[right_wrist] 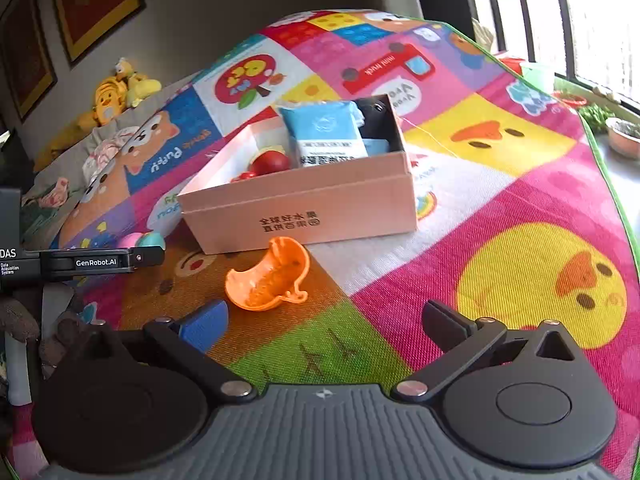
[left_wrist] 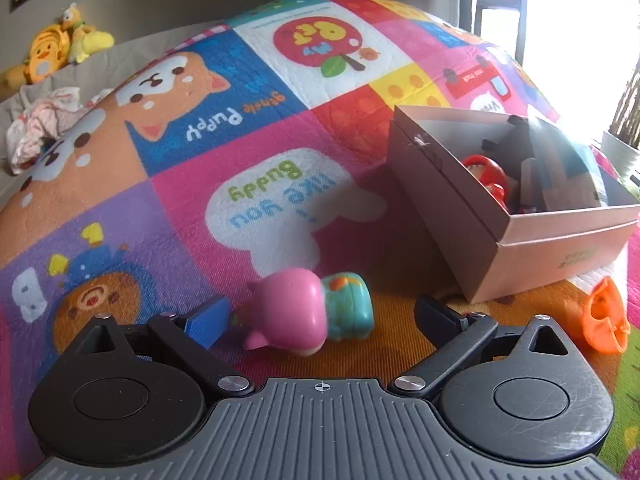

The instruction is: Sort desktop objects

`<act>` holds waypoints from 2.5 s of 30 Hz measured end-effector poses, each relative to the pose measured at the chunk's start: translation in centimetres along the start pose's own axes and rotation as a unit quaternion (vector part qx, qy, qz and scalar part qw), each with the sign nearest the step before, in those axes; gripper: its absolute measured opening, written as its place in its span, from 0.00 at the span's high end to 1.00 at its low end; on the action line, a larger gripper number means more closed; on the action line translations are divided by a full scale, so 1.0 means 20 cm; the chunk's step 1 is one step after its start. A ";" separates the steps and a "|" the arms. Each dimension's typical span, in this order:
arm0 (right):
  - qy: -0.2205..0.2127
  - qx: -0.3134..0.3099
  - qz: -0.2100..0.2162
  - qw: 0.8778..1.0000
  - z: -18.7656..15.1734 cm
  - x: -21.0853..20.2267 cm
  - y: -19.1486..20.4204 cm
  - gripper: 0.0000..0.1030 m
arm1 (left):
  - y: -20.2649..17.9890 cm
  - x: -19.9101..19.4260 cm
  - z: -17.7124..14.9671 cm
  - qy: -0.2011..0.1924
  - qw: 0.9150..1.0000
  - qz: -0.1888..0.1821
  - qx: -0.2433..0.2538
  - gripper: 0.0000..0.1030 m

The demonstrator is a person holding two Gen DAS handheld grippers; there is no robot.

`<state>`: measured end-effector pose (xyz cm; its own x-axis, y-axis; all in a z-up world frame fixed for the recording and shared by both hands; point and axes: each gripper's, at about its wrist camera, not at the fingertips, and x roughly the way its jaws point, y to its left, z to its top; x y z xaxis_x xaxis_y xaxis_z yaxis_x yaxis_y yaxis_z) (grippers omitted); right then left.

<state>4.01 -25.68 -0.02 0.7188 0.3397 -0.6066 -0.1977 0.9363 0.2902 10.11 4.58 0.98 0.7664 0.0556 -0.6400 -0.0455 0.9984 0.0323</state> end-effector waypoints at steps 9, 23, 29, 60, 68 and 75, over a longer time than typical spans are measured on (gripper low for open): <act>0.006 -0.010 -0.016 1.000 -0.01 0.03 0.02 0.00 | -0.01 0.01 -0.02 0.006 1.000 0.003 0.014 0.23; 0.044 -0.078 -0.020 0.996 0.01 0.06 0.09 0.00 | -0.26 -0.35 -0.34 -0.001 0.983 -0.151 0.105 0.10; 0.033 -0.127 -0.007 0.991 0.07 0.08 0.21 0.02 | -0.24 -0.36 -0.34 -0.010 0.982 -0.158 0.100 0.08; -0.085 -0.175 0.012 0.981 0.16 -0.40 0.25 0.47 | -0.34 -0.57 -0.14 -0.093 0.980 -0.109 0.137 0.26; -0.151 -0.156 -0.004 0.976 0.26 -0.53 0.17 0.47 | -0.39 -0.62 0.26 -0.183 0.968 -0.081 0.153 0.26; -0.135 -0.153 -0.009 0.979 0.30 -0.45 0.16 0.47 | -0.50 -0.33 0.59 -0.185 0.973 -0.082 0.110 0.21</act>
<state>0.84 -26.31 10.76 0.8656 0.3254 -0.3805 -0.3438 0.9388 0.0209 13.04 -5.62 14.06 0.9319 -0.1477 -0.3312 0.2039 0.9687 0.1416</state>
